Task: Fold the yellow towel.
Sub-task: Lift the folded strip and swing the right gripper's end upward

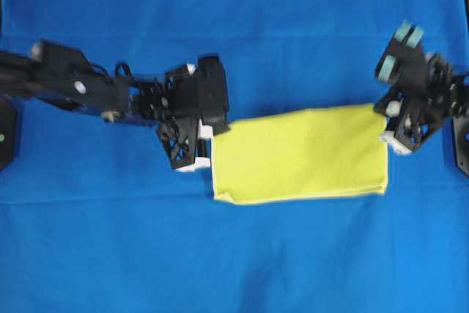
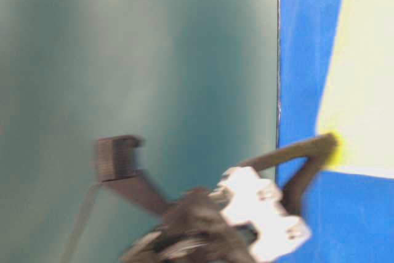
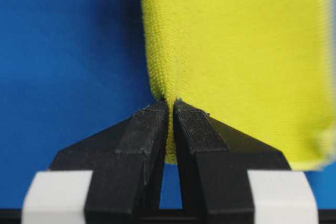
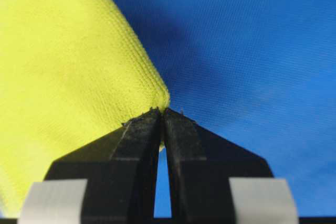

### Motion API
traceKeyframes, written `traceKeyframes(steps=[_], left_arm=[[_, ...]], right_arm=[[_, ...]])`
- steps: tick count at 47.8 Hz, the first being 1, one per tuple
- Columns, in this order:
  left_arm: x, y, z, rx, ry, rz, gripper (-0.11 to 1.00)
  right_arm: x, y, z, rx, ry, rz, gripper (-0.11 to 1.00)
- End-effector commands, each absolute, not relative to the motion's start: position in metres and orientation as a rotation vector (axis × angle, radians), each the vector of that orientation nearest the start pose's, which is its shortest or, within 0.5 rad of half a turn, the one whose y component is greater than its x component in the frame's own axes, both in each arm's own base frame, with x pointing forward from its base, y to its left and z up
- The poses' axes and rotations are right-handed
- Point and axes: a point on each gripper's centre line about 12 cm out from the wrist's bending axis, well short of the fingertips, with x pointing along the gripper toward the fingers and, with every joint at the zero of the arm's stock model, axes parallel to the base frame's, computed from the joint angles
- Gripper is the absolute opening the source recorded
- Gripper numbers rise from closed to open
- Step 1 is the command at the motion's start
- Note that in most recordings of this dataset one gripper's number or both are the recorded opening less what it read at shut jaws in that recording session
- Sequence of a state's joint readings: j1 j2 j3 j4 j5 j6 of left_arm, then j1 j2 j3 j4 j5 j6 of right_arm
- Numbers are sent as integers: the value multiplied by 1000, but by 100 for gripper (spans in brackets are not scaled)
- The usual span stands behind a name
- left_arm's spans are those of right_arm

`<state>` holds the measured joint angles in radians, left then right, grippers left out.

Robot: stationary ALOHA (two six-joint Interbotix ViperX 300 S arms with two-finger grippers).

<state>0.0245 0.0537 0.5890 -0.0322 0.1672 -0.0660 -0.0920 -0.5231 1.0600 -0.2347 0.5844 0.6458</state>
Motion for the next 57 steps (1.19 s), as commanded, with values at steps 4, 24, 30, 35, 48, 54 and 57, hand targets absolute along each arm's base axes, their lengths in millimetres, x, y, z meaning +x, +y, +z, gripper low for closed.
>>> traceKeyframes(steps=[4, 24, 30, 35, 48, 54, 57], left_arm=[[390, 7, 215, -100, 714, 46, 4], [374, 7, 244, -95, 649, 42, 4], [373, 6, 244, -97, 649, 40, 4], [376, -4, 245, -89, 626, 16, 4], [397, -38, 247, -70, 456, -73, 4], [411, -48, 239, -67, 396, -94, 4], [419, -52, 235, -67, 377, -102, 4]], right_arm=[[210, -36, 200, 383, 969, -454, 3], [196, -39, 229, 368, 895, -466, 3], [198, -49, 226, 357, 893, -527, 3], [200, -64, 228, 342, 853, -595, 3], [219, -110, 244, 282, 671, -689, 3], [235, -131, 254, 265, 593, -688, 3], [243, -139, 258, 249, 572, -686, 3]])
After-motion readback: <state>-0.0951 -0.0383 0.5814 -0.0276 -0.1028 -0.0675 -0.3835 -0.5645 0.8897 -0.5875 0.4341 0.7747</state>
